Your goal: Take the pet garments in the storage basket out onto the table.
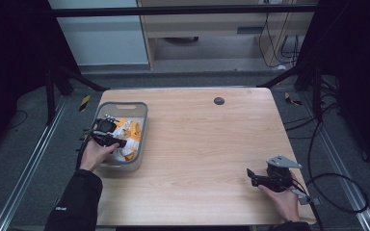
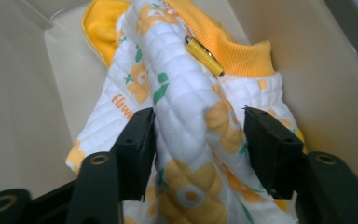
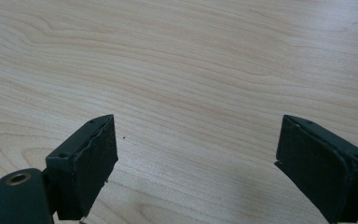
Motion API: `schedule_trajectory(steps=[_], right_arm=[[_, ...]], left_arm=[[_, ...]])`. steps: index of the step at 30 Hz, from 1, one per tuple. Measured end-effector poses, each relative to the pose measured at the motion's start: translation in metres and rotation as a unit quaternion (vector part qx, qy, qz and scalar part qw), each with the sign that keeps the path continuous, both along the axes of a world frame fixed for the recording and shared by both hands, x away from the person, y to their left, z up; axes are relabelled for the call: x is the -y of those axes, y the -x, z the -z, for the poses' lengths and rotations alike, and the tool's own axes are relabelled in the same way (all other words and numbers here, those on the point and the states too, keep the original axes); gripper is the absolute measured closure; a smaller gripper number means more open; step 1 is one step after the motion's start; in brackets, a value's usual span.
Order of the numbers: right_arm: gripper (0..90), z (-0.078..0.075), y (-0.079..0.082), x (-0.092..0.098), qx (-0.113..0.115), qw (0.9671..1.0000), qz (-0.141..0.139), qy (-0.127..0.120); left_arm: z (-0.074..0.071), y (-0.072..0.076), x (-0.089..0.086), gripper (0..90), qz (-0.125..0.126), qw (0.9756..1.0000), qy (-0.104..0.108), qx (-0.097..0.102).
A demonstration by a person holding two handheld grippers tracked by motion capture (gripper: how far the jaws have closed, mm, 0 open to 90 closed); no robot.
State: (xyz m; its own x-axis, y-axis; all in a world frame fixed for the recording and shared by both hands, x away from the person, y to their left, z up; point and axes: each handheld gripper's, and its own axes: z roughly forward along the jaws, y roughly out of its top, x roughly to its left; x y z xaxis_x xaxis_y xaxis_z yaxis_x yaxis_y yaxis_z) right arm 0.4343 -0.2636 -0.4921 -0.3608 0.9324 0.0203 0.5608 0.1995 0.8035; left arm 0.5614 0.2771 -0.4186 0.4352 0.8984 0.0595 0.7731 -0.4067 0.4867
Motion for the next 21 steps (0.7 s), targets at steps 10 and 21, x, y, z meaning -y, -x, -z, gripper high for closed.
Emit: schedule_trajectory(steps=[10, 21], right_arm=[[12.2, 0.000, 0.000, 0.000, -0.002, 1.0000, -0.001, 0.000], [12.1, 0.000, 0.000, 0.000, -0.002, 1.0000, -0.002, 0.000]], left_arm=[[-0.002, -0.002, -0.005, 68.2, -0.005, 0.9997, 0.013, -0.017], [-0.018, 0.000, -0.013, 73.2, -0.006, 0.9997, 0.022, -0.002]])
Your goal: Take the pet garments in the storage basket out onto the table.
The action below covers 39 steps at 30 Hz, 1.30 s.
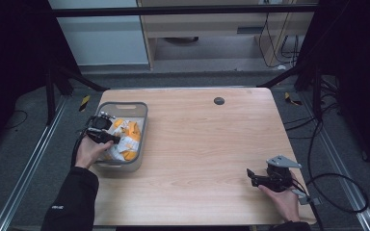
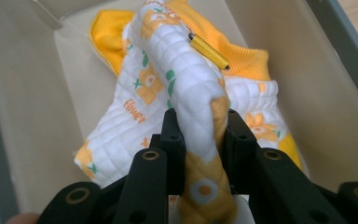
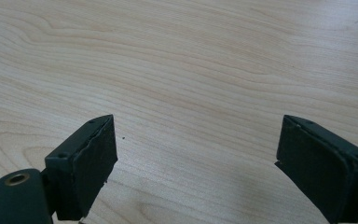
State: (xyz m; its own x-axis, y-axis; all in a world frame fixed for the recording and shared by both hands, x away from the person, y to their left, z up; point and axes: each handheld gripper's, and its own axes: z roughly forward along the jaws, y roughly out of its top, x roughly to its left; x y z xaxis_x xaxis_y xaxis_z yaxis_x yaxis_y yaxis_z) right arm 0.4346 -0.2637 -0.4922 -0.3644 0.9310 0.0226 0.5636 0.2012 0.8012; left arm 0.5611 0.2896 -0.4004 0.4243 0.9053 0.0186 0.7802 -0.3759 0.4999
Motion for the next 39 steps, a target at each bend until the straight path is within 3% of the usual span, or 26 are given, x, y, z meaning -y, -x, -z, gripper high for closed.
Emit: schedule_trajectory(steps=[15, 28, 39], right_arm=[[12.0, 0.000, 0.000, 0.000, 0.000, 1.0000, -0.001, 0.003], [12.1, -0.001, 0.001, 0.000, 0.002, 1.0000, -0.004, -0.001], [12.1, -0.002, 0.001, 0.000, 0.010, 0.9999, -0.004, 0.003]], left_arm=[[-0.037, 0.012, -0.006, 73.7, 0.005, 0.9990, 0.017, 0.042], [-0.064, 0.023, -0.008, 73.8, 0.021, 0.9981, 0.012, 0.058], [-0.093, 0.039, -0.001, 73.8, 0.050, 0.9950, 0.005, 0.086]])
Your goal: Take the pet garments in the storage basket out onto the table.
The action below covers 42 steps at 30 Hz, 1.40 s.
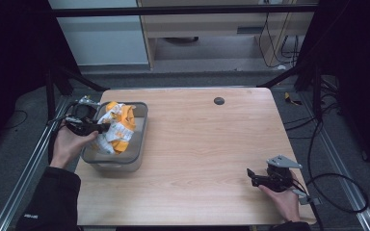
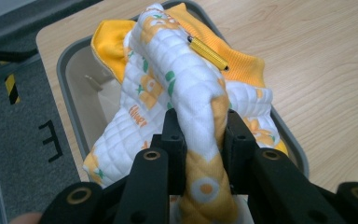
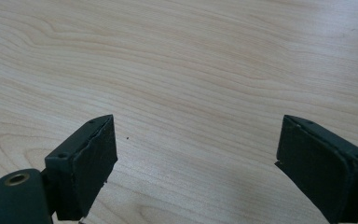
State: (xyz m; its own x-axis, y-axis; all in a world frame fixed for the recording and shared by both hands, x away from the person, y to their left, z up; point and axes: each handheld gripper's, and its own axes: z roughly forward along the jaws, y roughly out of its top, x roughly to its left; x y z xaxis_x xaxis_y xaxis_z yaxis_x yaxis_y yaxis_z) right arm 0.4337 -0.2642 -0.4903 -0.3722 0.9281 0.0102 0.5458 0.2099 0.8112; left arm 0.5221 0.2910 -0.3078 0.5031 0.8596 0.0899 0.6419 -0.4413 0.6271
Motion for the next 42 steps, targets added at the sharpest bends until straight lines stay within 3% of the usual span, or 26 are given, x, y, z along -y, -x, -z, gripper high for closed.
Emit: schedule_trajectory(steps=[10, 18, 26, 30, 42], right_arm=[[12.1, 0.000, 0.001, 0.000, 0.006, 1.0000, -0.001, 0.003], [12.1, 0.000, 0.001, 0.000, 0.005, 1.0000, -0.002, 0.002], [12.1, 0.000, 0.001, -0.001, 0.006, 1.0000, -0.002, 0.002], [12.1, 0.000, 0.001, -0.001, 0.006, 1.0000, -0.003, 0.002], [12.1, -0.001, 0.002, 0.000, 0.014, 0.9999, 0.000, 0.002]], left_arm=[[-0.020, 0.014, 0.013, 73.8, 0.034, 0.9994, -0.006, 0.012], [-0.031, 0.027, 0.027, 73.7, 0.069, 0.9972, -0.013, 0.025], [-0.039, 0.038, 0.044, 73.7, 0.106, 0.9934, -0.012, 0.041], [-0.043, 0.042, 0.052, 73.7, 0.121, 0.9920, -0.010, 0.036], [-0.047, 0.052, 0.077, 73.7, 0.157, 0.9865, -0.009, 0.047]])
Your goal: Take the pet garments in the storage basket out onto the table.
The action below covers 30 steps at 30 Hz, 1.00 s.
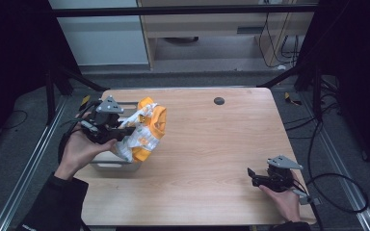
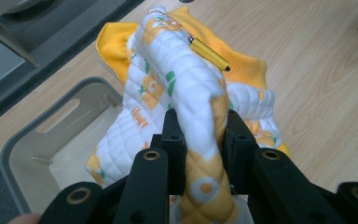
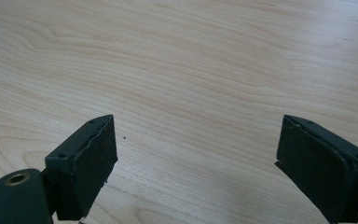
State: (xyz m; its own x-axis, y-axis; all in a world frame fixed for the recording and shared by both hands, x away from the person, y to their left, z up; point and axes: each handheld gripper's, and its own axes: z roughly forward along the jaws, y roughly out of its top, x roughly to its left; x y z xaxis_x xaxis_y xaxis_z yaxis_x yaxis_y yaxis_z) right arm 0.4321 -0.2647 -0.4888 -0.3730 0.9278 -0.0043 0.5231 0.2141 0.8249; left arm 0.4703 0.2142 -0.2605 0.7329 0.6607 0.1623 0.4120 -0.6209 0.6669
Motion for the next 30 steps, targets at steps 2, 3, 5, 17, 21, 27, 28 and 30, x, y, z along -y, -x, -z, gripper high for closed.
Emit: schedule_trajectory(steps=[2, 3, 5, 17, 21, 27, 28, 30], right_arm=[[12.1, 0.000, 0.000, 0.001, 0.003, 1.0000, 0.001, 0.001], [12.1, 0.000, 0.000, 0.001, 0.004, 1.0000, 0.002, 0.001], [12.1, 0.000, 0.000, 0.001, 0.006, 1.0000, 0.003, 0.002], [11.9, 0.000, 0.000, 0.003, 0.010, 0.9999, 0.008, -0.002], [11.7, 0.000, 0.000, 0.004, 0.012, 0.9999, 0.009, -0.001], [11.6, 0.000, 0.000, 0.004, 0.013, 0.9999, 0.011, -0.002], [11.6, 0.000, 0.000, 0.004, 0.013, 0.9999, 0.011, -0.002], [11.6, 0.000, 0.000, 0.004, 0.014, 0.9998, 0.011, -0.001]], left_arm=[[0.000, 0.001, 0.003, 73.7, 0.005, 1.0000, 0.001, 0.001], [0.000, 0.002, 0.005, 73.7, 0.008, 1.0000, 0.000, 0.000], [0.001, 0.003, 0.009, 73.7, 0.012, 0.9999, 0.004, 0.000], [0.015, 0.000, 0.038, 73.7, 0.047, 0.9988, -0.002, -0.012], [0.020, -0.002, 0.046, 73.7, 0.056, 0.9983, 0.000, -0.016], [0.028, -0.004, 0.054, 73.7, 0.066, 0.9975, 0.001, -0.023], [0.030, -0.005, 0.056, 73.6, 0.068, 0.9974, 0.001, -0.025], [0.034, -0.005, 0.059, 73.6, 0.072, 0.9970, 0.000, -0.028]])
